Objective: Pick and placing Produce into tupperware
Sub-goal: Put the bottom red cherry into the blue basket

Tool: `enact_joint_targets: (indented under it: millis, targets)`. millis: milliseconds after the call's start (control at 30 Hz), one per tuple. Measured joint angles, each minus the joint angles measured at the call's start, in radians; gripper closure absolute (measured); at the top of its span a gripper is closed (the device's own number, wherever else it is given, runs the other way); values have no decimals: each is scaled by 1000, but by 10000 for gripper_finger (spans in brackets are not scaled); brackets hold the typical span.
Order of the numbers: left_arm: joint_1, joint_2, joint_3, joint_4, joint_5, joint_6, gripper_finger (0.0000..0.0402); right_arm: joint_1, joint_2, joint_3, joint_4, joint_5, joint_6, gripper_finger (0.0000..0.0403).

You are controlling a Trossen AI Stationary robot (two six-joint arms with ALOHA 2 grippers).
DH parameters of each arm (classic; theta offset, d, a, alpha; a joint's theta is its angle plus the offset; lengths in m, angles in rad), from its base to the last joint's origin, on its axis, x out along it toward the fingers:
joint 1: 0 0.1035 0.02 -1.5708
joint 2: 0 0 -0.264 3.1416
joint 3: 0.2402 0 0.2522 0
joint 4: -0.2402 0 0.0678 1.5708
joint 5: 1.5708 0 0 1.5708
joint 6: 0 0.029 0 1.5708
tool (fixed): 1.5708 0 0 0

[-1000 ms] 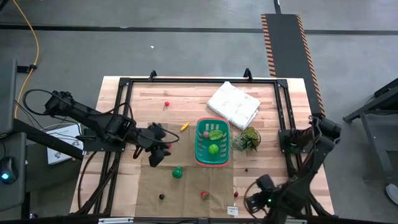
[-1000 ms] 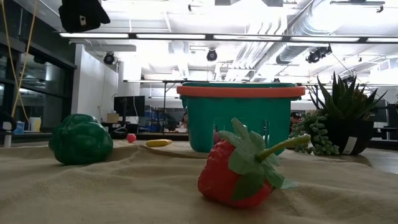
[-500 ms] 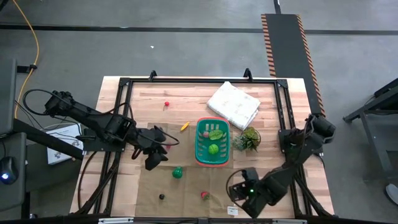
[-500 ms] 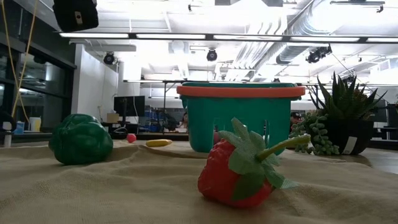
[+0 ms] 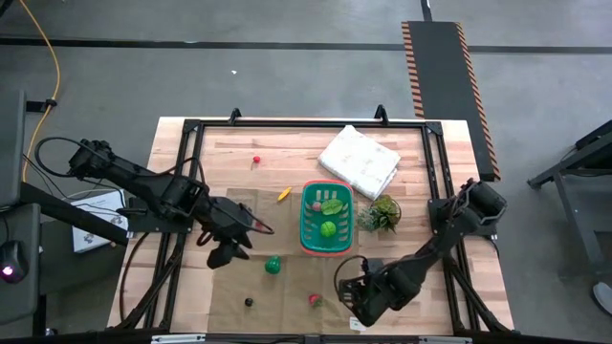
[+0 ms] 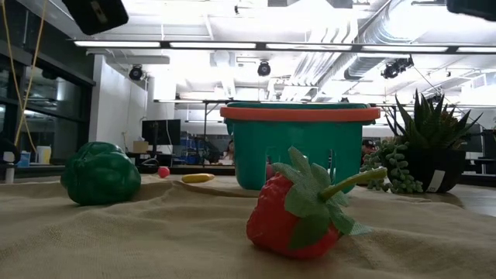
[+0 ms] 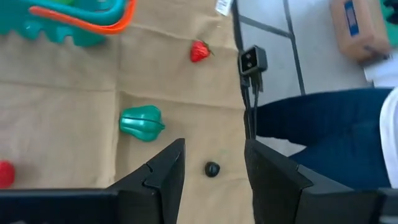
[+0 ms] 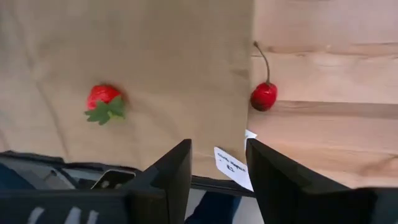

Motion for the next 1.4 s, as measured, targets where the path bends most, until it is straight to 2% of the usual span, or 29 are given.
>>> enact_joint_targets:
  millis: [233, 367, 433, 600, 867, 1100, 1400]
  targets:
    - [0, -19, 0, -1, 56, 96, 247, -61, 10, 61, -54, -30, -3, 261]
    - [0, -39, 0, -11, 60, 138, 247, -97, 46, 189, -184, -18, -41, 261]
    - [0, -48, 0, -25, 61, 155, 247, -112, 94, 268, -281, -25, -54, 261]
    - [0, -54, -1, -64, 61, 179, 247, -110, 208, 407, -391, -72, -51, 261]
    - [0, -54, 0, -97, 61, 214, 247, -89, 273, 422, -375, -104, 1, 261]
    - [0, -54, 0, -140, 64, 228, 247, -88, 268, 380, -378, -107, -5, 261]
    - [0, -54, 0, -164, 71, 232, 247, -66, 218, 376, -516, -148, -23, 261]
